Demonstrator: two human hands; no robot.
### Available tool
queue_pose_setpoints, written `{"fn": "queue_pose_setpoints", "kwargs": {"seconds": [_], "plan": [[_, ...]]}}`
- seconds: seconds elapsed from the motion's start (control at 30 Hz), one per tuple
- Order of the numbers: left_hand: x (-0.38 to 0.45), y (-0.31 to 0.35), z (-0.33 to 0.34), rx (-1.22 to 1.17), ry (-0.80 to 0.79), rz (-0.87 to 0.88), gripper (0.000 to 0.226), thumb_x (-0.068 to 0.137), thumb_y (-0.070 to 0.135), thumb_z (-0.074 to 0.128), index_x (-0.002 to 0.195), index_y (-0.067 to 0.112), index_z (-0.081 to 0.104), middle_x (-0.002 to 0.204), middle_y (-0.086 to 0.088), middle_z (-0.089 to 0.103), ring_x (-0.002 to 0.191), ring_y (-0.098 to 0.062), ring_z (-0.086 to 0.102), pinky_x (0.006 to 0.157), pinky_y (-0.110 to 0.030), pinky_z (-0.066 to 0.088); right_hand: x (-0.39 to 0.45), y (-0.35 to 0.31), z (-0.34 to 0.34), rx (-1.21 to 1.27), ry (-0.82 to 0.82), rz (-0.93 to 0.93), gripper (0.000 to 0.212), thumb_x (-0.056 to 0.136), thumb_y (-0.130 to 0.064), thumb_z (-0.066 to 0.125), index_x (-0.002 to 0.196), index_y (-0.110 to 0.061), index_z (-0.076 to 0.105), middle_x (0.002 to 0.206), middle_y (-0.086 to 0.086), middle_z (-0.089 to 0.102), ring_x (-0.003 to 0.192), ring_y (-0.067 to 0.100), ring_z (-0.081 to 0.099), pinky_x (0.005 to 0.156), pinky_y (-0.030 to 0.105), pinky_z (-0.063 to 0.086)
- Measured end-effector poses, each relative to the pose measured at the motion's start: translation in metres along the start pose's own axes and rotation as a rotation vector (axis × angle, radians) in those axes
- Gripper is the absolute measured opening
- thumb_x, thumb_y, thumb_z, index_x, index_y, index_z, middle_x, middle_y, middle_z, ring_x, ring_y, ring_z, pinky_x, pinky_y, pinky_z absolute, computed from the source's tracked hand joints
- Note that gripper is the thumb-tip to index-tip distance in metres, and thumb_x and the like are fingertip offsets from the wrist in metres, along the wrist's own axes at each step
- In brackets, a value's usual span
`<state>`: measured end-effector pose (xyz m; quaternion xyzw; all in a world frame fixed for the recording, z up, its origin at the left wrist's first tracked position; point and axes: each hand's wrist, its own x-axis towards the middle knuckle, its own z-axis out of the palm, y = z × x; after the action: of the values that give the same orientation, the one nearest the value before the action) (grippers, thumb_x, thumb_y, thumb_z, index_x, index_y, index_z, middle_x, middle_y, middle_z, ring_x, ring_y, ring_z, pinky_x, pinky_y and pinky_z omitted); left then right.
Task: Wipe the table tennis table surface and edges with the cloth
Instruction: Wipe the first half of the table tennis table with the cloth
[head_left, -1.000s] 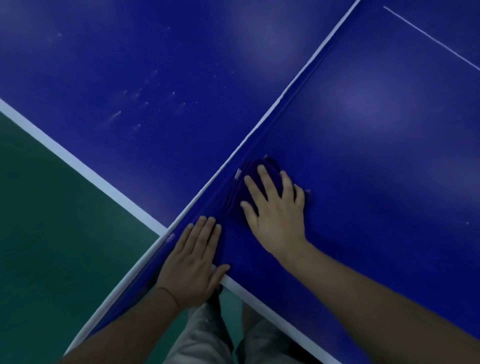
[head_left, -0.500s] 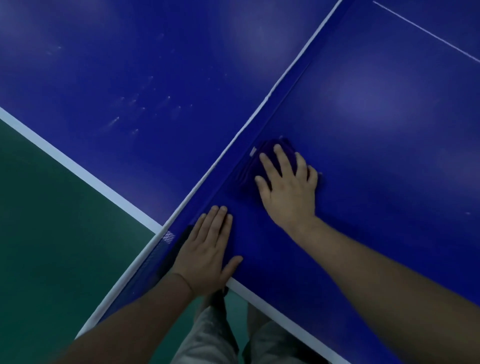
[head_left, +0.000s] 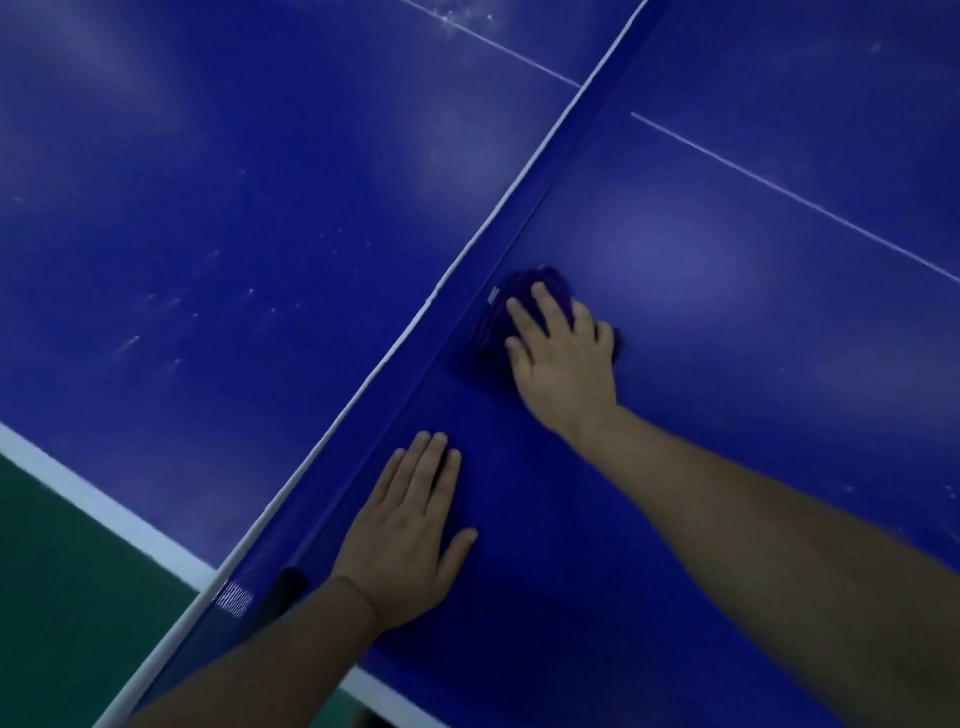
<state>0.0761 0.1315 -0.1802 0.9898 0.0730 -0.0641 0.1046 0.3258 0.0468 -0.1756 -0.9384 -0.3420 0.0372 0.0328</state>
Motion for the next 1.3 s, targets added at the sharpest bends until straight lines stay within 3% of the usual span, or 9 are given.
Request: {"fn": "queue_pose_setpoints", "kwargs": {"seconds": [0.2,0.4,0.57,0.7,0.8,0.93,1.03,1.2,1.3], "plan": [[0.065,-0.008,-0.013,0.037,-0.019,0.101,0.074,0.101,0.055,0.035,0.153,0.002,0.037,0.159,-0.020,0.033,0.151,-0.032,0.025,0.120,-0.046,0.017,-0.018,0.012,0.006,0.021,0.004,-0.189,0.050,0.104,-0.051,0.029,0.150,-0.037,0.042,0.161,-0.005,0.034,0.136,0.034,0.038,0.103,0.052,0.032],[0.139,-0.006,-0.025,0.067,-0.055,0.137,0.078,0.100,0.063,0.019,0.160,0.015,0.018,0.168,-0.013,0.007,0.156,-0.028,-0.002,0.125,-0.052,0.001,0.077,0.058,-0.004,-0.012,0.006,0.111,0.054,0.104,-0.053,0.019,0.156,-0.039,0.025,0.167,-0.007,0.017,0.146,0.036,0.023,0.112,0.055,0.023],[0.177,-0.003,-0.024,0.094,-0.108,0.166,0.077,0.098,0.066,0.015,0.161,0.023,0.010,0.169,-0.010,-0.001,0.155,-0.027,-0.011,0.123,-0.056,-0.006,0.060,0.073,-0.004,-0.005,-0.011,-0.016,0.054,0.102,-0.056,0.023,0.151,-0.041,0.038,0.163,-0.007,0.030,0.140,0.037,0.034,0.106,0.056,0.032],[0.177,-0.006,-0.022,0.096,-0.102,0.179,0.074,0.099,0.063,0.023,0.161,0.027,0.010,0.169,-0.010,-0.002,0.155,-0.029,-0.013,0.122,-0.062,-0.003,0.126,0.092,-0.012,0.002,-0.039,0.130,0.054,0.103,-0.057,0.021,0.155,-0.044,0.026,0.166,-0.010,0.016,0.146,0.036,0.021,0.112,0.056,0.022],[0.179,-0.004,-0.025,0.073,-0.117,0.164,0.072,0.098,0.062,0.021,0.161,0.031,0.005,0.169,-0.008,-0.009,0.153,-0.029,-0.019,0.119,-0.065,-0.007,0.116,0.078,-0.009,0.018,-0.018,0.164,0.055,0.102,-0.058,0.013,0.155,-0.045,0.022,0.167,-0.010,0.012,0.148,0.037,0.016,0.113,0.059,0.018],[0.180,-0.001,-0.029,0.072,-0.147,0.163,0.070,0.098,0.060,0.031,0.159,0.028,0.024,0.164,-0.013,0.026,0.153,-0.037,0.014,0.117,-0.070,0.014,0.064,0.059,-0.002,0.065,-0.075,-0.026,0.055,0.102,-0.063,0.011,0.151,-0.049,0.031,0.165,-0.010,0.020,0.148,0.037,0.018,0.114,0.061,0.014],[0.180,-0.004,-0.027,0.050,-0.129,0.179,0.071,0.096,0.060,0.036,0.159,0.028,0.026,0.166,-0.009,0.021,0.154,-0.036,0.010,0.116,-0.068,0.010,0.108,0.084,-0.008,0.021,-0.064,-0.022,0.052,0.101,-0.062,0.018,0.150,-0.051,0.031,0.166,-0.012,0.019,0.148,0.036,0.020,0.111,0.060,0.021],[0.180,-0.005,-0.030,0.056,-0.123,0.190,0.072,0.094,0.059,0.042,0.157,0.027,0.031,0.165,-0.011,0.023,0.154,-0.037,0.012,0.113,-0.067,0.011,0.176,0.085,-0.014,0.073,-0.054,0.258,0.055,0.103,-0.059,0.016,0.155,-0.046,0.021,0.168,-0.010,0.007,0.149,0.038,0.011,0.113,0.062,0.015],[0.180,-0.005,-0.030,0.054,-0.123,0.190,0.073,0.093,0.060,0.042,0.156,0.026,0.033,0.164,-0.012,0.028,0.153,-0.038,0.015,0.112,-0.067,0.014,0.130,0.058,-0.005,0.044,-0.009,0.137,0.055,0.102,-0.059,0.016,0.153,-0.045,0.028,0.167,-0.007,0.018,0.147,0.039,0.020,0.112,0.062,0.018]]}}
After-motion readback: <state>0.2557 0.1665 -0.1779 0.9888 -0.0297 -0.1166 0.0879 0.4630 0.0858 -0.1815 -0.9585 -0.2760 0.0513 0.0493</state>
